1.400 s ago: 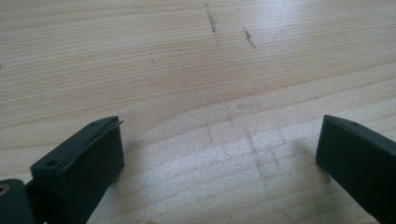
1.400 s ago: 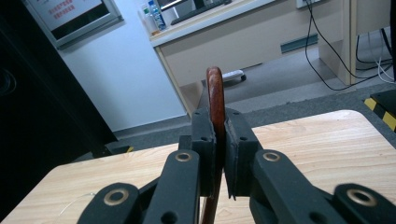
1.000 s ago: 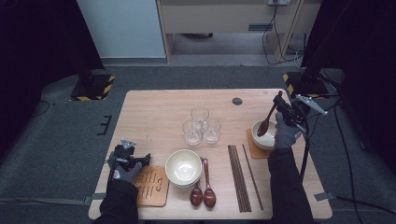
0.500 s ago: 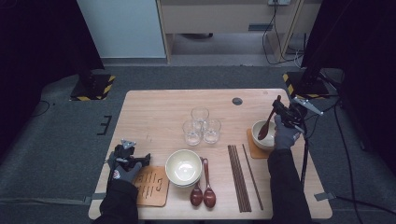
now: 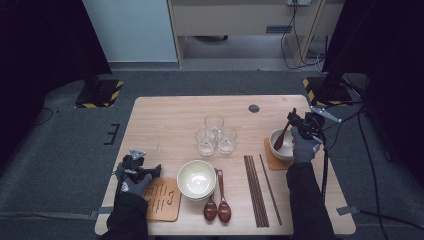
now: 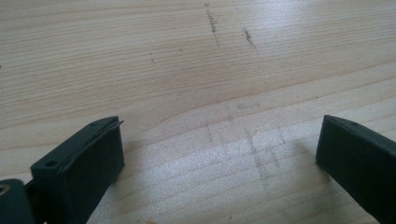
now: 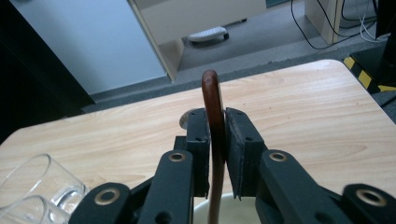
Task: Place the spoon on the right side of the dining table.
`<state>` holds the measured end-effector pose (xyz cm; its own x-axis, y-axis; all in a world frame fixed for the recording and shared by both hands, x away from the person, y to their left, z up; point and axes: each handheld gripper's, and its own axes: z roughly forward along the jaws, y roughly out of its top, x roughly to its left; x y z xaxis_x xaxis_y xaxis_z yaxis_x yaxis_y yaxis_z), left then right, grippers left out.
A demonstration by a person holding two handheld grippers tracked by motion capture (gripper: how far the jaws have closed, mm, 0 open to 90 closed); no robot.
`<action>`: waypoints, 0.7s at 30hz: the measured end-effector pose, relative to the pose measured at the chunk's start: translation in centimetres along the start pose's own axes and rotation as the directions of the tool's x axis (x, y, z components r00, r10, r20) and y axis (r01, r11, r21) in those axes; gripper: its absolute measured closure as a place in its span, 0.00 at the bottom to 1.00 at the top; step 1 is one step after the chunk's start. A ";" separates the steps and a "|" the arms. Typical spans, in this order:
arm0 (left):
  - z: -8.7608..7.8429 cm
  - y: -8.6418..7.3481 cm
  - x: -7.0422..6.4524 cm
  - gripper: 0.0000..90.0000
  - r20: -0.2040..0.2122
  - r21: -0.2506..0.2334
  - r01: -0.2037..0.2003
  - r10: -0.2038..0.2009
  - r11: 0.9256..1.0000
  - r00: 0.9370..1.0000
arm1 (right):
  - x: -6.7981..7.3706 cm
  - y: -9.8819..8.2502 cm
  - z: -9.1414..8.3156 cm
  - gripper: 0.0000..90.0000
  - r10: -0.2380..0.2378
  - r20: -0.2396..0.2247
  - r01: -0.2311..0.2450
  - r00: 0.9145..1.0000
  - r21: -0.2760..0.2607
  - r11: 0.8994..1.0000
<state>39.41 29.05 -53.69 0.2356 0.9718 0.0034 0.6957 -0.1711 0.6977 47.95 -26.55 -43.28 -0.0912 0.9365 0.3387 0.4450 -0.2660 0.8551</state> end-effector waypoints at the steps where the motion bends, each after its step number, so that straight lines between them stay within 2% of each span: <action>1: 0.0 0.0 0.0 0.00 0.000 0.000 0.000 0.000 1.000 1.000 | 0.0 0.0 0.0 0.88 -0.002 0.002 0.002 1.000 0.003 1.000; 8: 0.0 0.0 0.0 0.00 0.001 0.000 0.000 0.000 1.000 1.000 | -0.1 0.1 -0.5 0.81 -0.041 0.011 0.040 0.999 0.039 0.998; 13: 0.0 0.0 0.0 0.00 0.000 0.000 0.000 0.000 1.000 1.000 | -0.1 0.1 -0.8 0.76 -0.085 0.021 0.083 0.996 0.074 0.994; 15: 0.0 0.0 0.0 0.00 0.000 0.000 0.000 0.000 1.000 1.000 | 0.0 0.1 -0.9 0.73 -0.096 0.010 0.094 0.995 0.089 0.992; 21: 0.0 0.0 0.0 0.00 0.000 0.000 0.000 0.000 1.000 1.000 | 0.1 0.0 -1.2 0.69 -0.130 0.009 0.129 0.991 0.107 0.986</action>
<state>39.39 29.04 -53.69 0.2360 0.9717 0.0032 0.6956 -0.1713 0.6977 46.88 -26.73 -42.75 -0.1402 0.9652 0.2207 0.5227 -0.1172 0.8444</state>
